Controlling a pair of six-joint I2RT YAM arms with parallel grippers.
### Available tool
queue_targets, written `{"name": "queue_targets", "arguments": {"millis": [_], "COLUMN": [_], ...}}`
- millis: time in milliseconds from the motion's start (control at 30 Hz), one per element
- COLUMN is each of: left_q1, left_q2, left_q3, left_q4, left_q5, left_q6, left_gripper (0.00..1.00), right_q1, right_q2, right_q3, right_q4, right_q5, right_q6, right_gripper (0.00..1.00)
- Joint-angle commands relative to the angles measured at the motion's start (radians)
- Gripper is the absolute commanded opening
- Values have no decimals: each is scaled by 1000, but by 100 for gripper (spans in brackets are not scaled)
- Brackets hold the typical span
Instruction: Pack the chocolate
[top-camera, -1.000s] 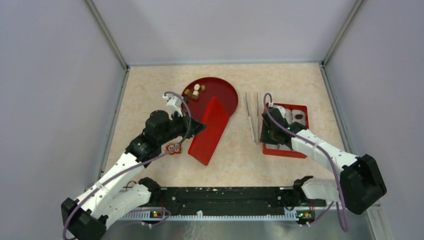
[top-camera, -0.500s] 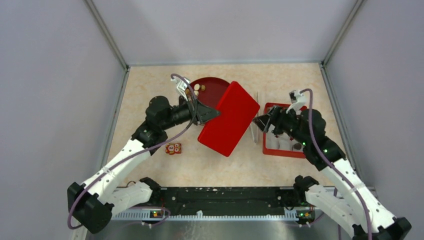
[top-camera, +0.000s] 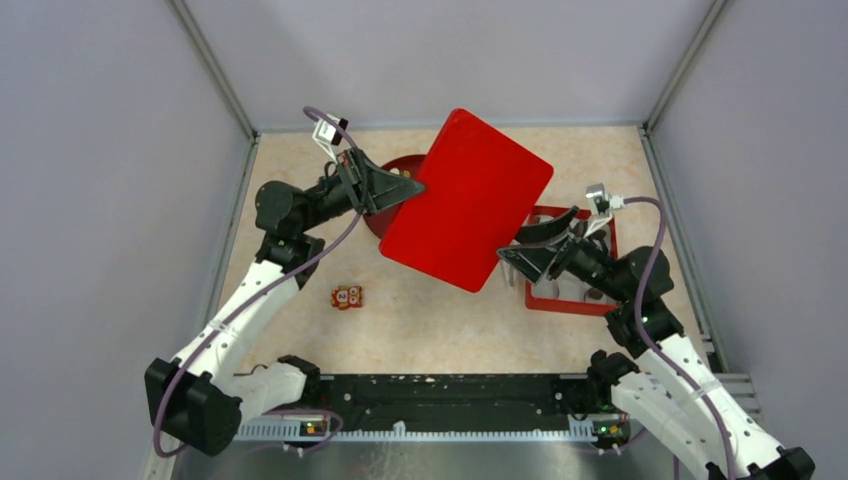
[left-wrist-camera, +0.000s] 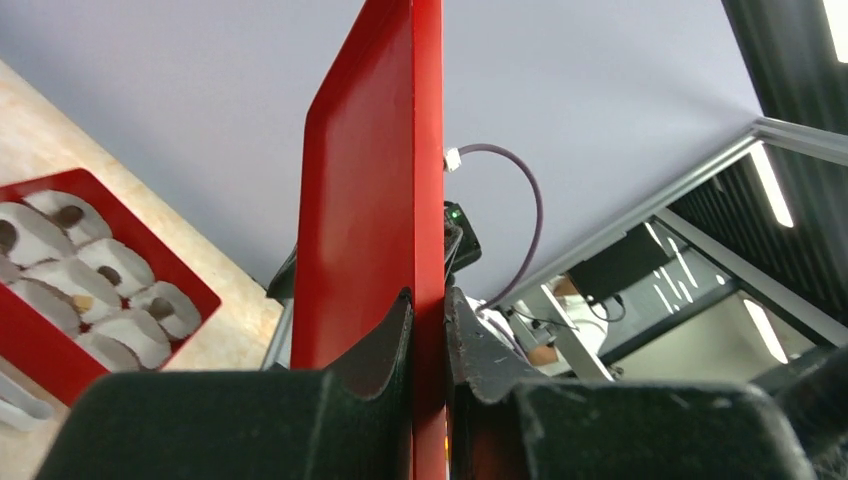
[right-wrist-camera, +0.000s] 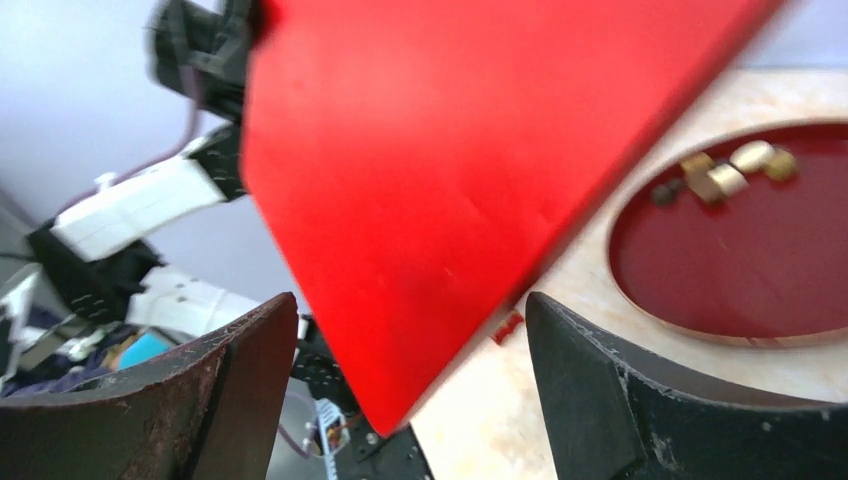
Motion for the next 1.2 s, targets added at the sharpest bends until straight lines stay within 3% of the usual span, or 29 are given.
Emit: {"name": "queue_targets", "arguments": {"millis": [0, 100, 300, 400, 467, 500, 567, 633, 700, 800, 867, 1033, 1167], "left_q1": [3, 3, 3, 3, 4, 4, 4, 4, 4, 7, 16, 40, 41], "left_q2": [-3, 4, 37, 43, 44, 45, 42, 38, 31, 6, -19, -81, -101], "left_q3": [-8, -18, -53, -63, -72, -79, -89, -101, -104, -93, -60, 60, 77], "left_q4": [222, 243, 363, 383, 381, 381, 381, 374, 344, 237, 55, -457, -616], "left_q5": [40, 32, 15, 14, 10, 10, 7, 4, 6, 3, 0, -123, -283], "left_q6": [-144, -158, -227, -236, -230, -229, -222, -204, -173, -79, 53, 441, 619], "left_gripper": [0, 0, 0, 0, 0, 0, 6, 17, 37, 79, 97, 98, 98], "right_q1": [-6, -7, -6, -7, -6, -6, -6, -7, -7, -12, -39, -176, -262], "right_q2": [-1, 33, 145, 183, 192, 194, 188, 165, 135, 95, 110, 194, 247], "right_q3": [-28, -47, -76, -73, -68, -65, -55, -46, -24, 70, 184, 375, 459], "right_q4": [371, 506, 879, 950, 954, 948, 903, 828, 685, 333, -9, -441, -627], "right_q5": [-144, -193, -235, -231, -227, -222, -213, -194, -163, -107, -82, -119, -73], "right_q6": [132, 201, 423, 471, 480, 482, 461, 426, 360, 210, 85, -80, -149], "right_gripper": [81, 78, 53, 42, 29, 14, 2, 0, 0, 0, 0, 0, 0]}}
